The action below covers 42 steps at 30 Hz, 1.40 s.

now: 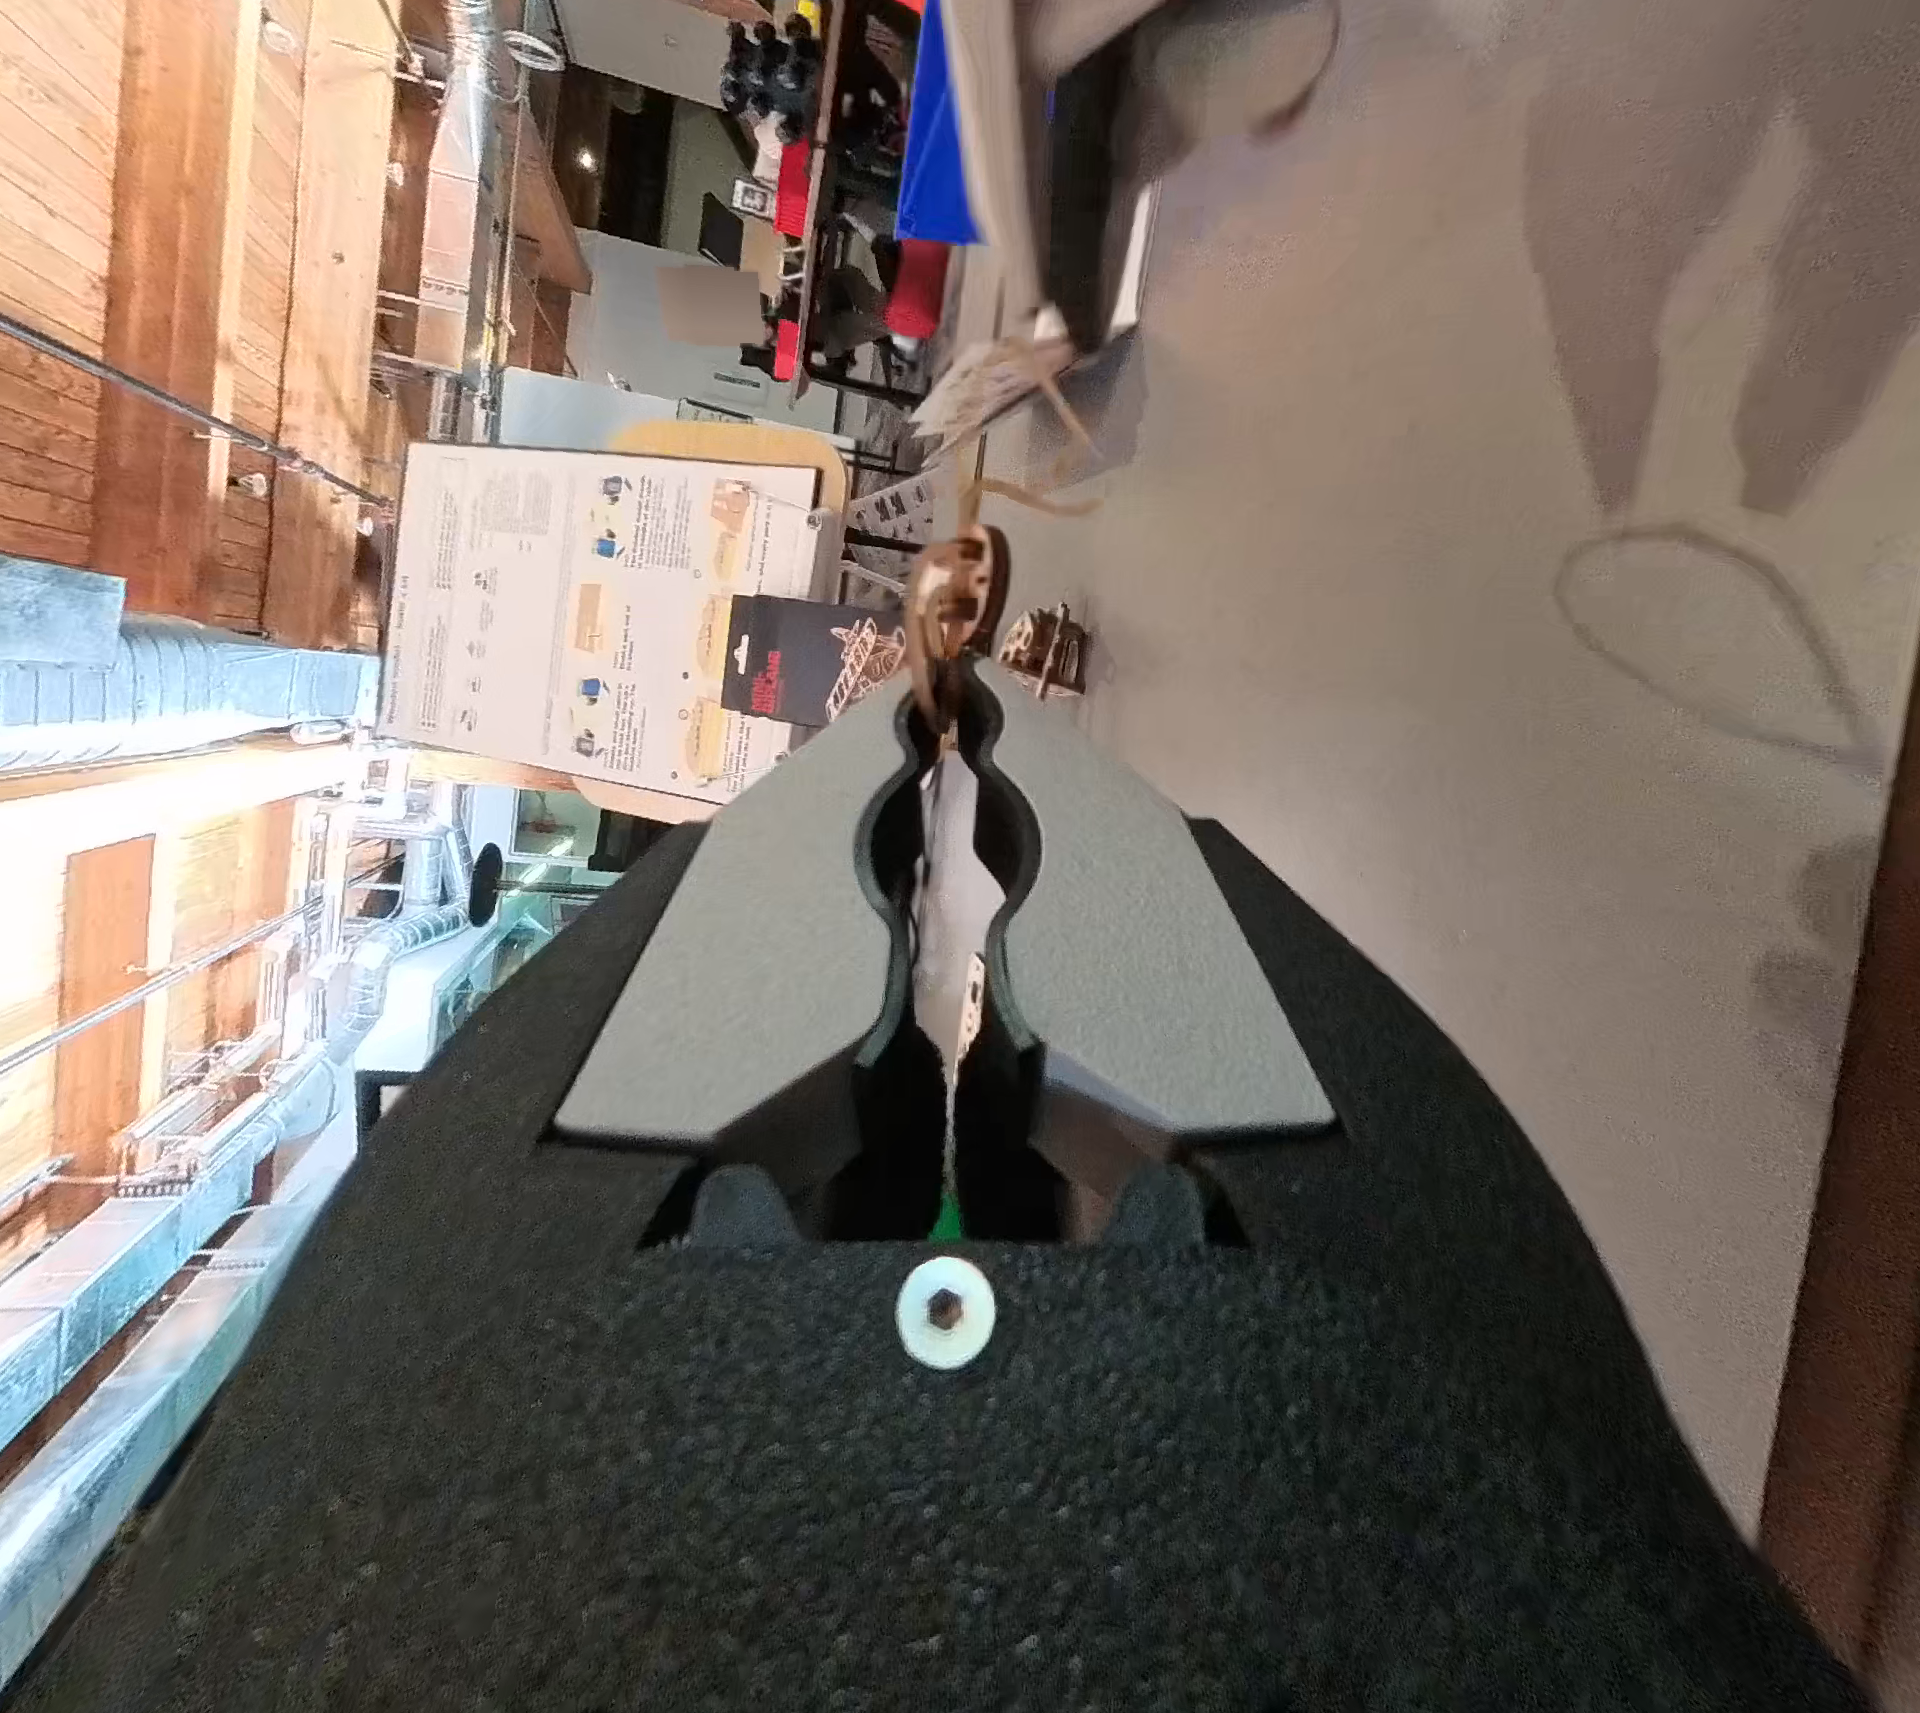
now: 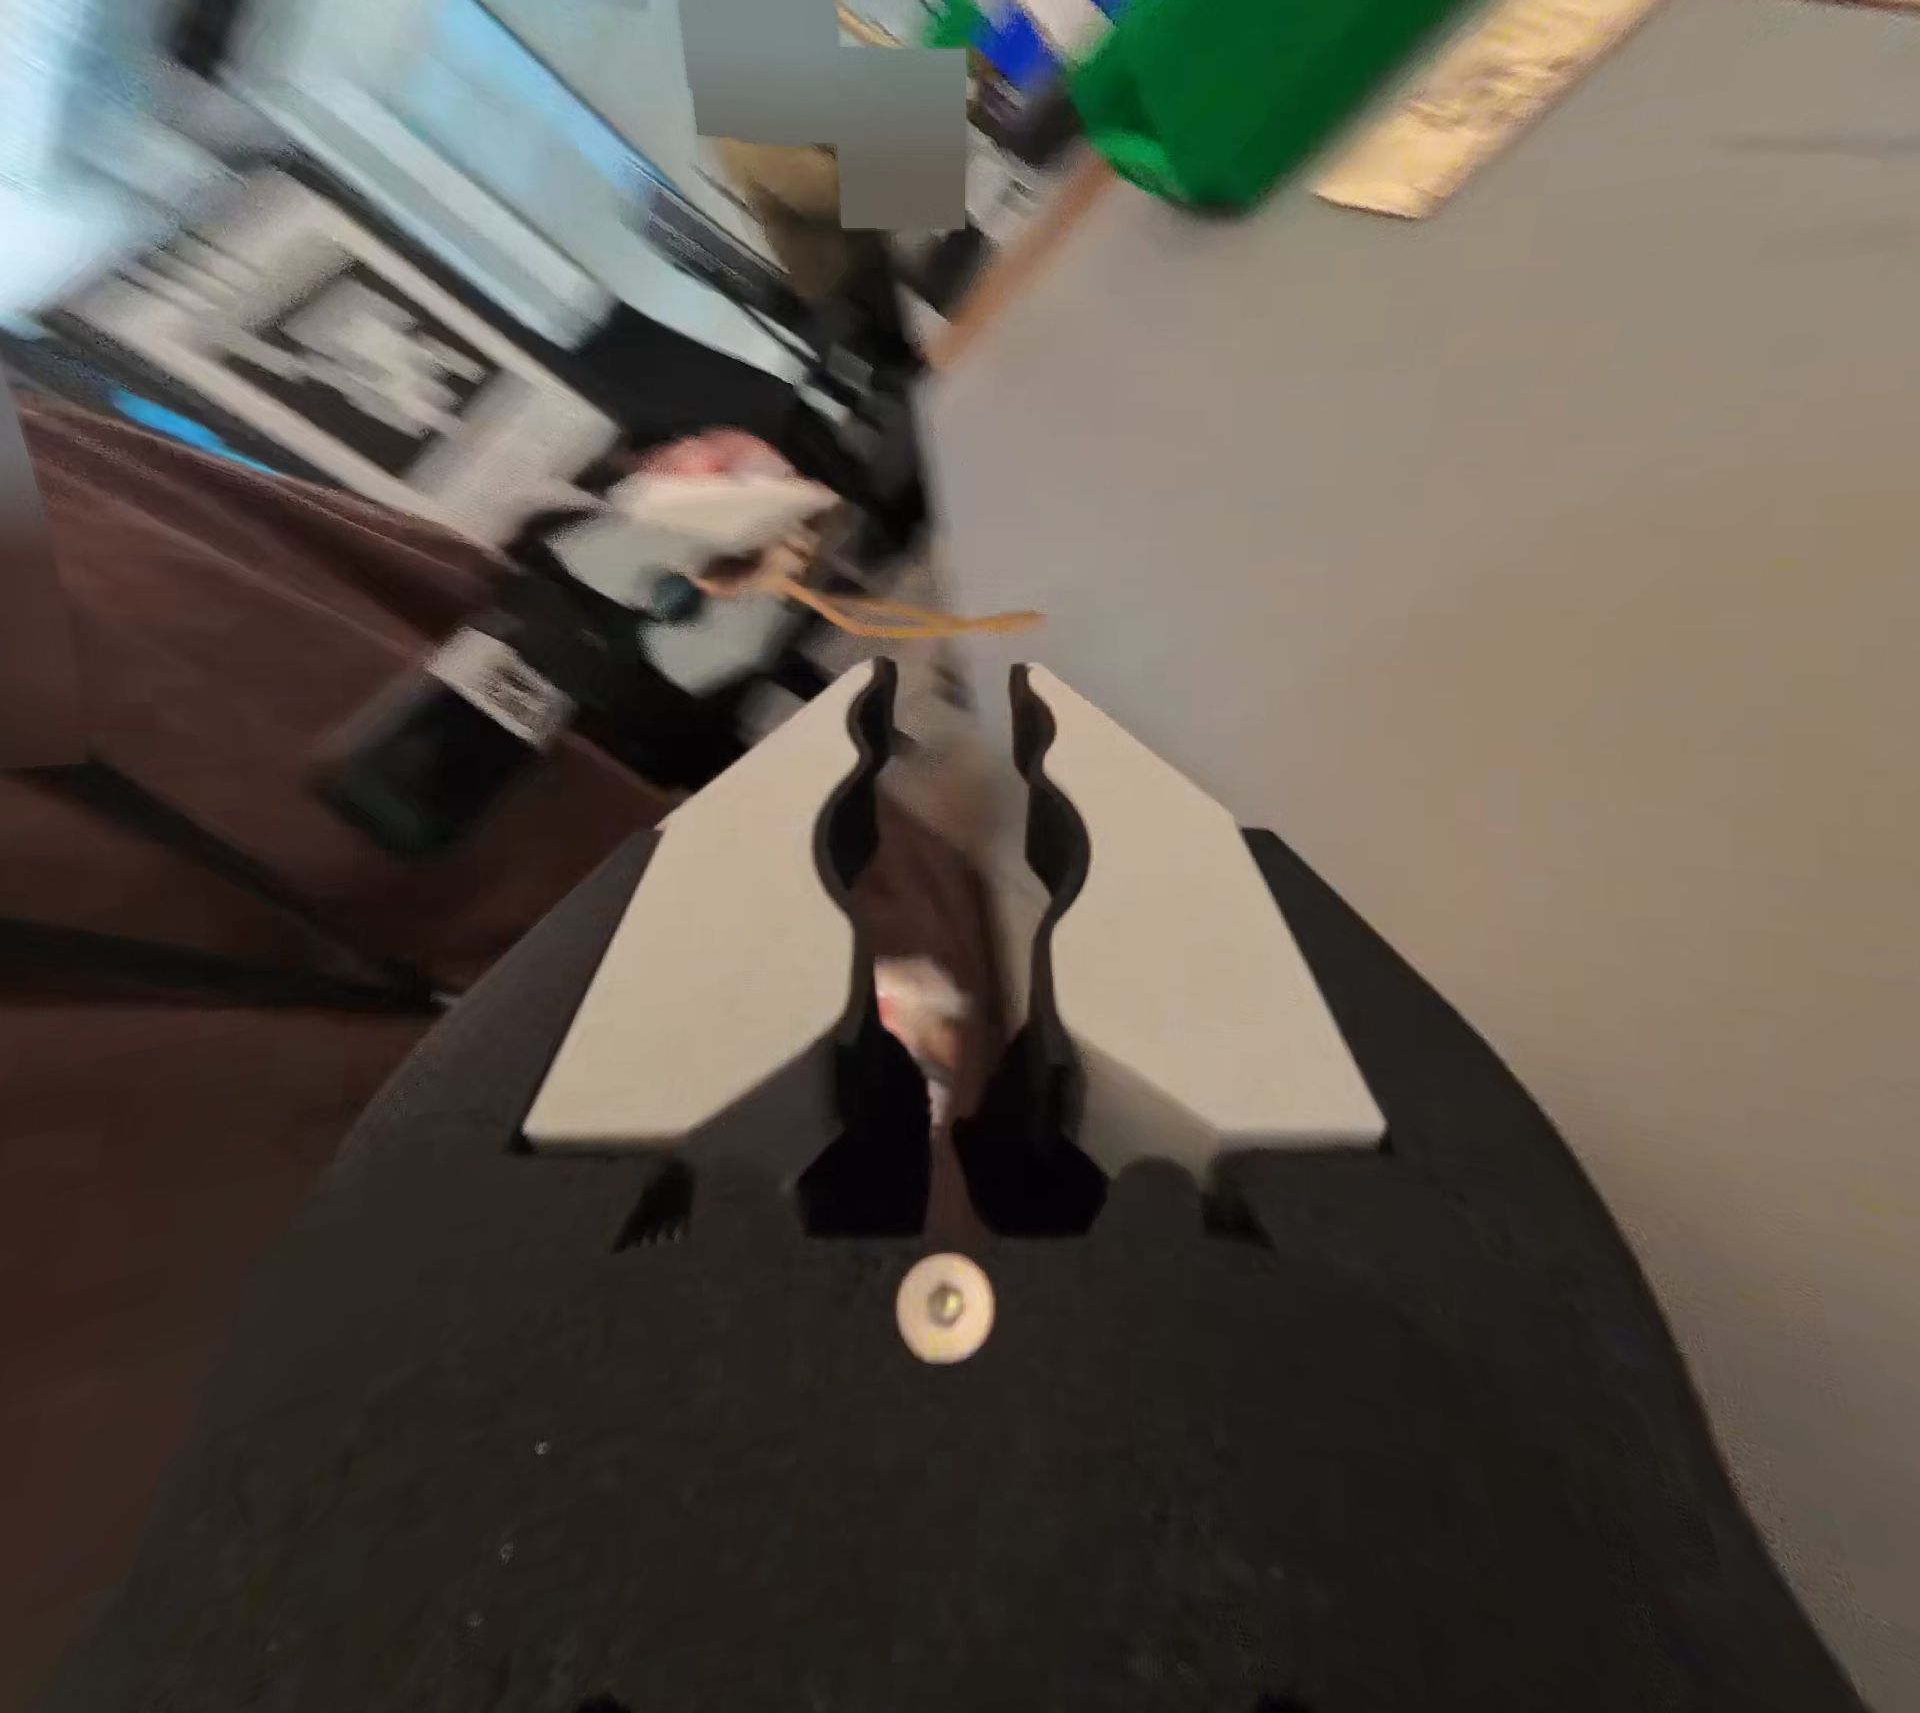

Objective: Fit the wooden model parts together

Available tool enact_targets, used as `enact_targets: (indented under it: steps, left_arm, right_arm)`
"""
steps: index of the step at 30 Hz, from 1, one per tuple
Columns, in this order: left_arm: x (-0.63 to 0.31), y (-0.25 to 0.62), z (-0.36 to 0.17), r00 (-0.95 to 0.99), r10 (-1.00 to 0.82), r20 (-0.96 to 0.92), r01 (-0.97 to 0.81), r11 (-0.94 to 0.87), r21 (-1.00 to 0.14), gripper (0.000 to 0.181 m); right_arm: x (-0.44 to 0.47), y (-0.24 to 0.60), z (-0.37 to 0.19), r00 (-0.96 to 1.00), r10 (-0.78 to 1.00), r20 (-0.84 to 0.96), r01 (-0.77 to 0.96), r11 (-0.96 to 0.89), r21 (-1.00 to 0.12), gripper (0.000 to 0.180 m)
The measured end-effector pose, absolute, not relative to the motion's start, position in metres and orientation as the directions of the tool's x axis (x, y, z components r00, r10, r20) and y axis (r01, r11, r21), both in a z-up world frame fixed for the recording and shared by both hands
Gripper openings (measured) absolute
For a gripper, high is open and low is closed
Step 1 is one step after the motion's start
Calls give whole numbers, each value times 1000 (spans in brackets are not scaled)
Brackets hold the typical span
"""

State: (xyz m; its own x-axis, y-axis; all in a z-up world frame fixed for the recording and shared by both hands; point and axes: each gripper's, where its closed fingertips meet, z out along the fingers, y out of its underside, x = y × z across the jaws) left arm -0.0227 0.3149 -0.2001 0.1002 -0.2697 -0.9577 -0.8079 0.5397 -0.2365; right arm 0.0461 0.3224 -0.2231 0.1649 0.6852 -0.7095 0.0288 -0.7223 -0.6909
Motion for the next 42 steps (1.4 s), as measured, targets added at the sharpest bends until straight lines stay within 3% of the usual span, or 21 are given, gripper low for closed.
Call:
enact_targets:
  steps: [1, 2, 4, 8, 16, 37, 42]
  left_arm:
    - [-24, 316, -203, 86, -270, -959, -810, 541, -225, 0]
    - [-25, 317, -209, 62, -281, -958, -809, 548, -213, 0]
    - [-27, 317, -222, -1, -281, -960, -805, 570, -166, 0]
    - [-29, 316, -253, -127, -286, -950, -787, 612, -80, 0]
    - [-20, 312, -267, -120, -382, -916, -761, 628, -163, 0]
    - [-12, 309, -262, -22, -484, -875, -718, 617, -323, 0]
    - [-11, 305, -265, -21, -520, -854, -695, 621, -362, 0]
  right_arm:
    - [63, 330, -240, 314, 721, -618, 120, -676, -727, 22]
    - [81, 338, -253, 435, 750, -498, 207, -621, -756, 19]
    - [93, 340, -249, 494, 796, -349, 272, -523, -807, 14]
    - [37, 312, -225, 306, 872, -381, 222, -455, -863, 10]
    - [-10, 298, -256, 213, 904, -371, 354, -426, -833, 7]
    - [-15, 292, -266, 146, 913, -381, 387, -407, -827, 7]
    - [-11, 294, -267, 146, 918, -370, 378, -397, -836, 15]
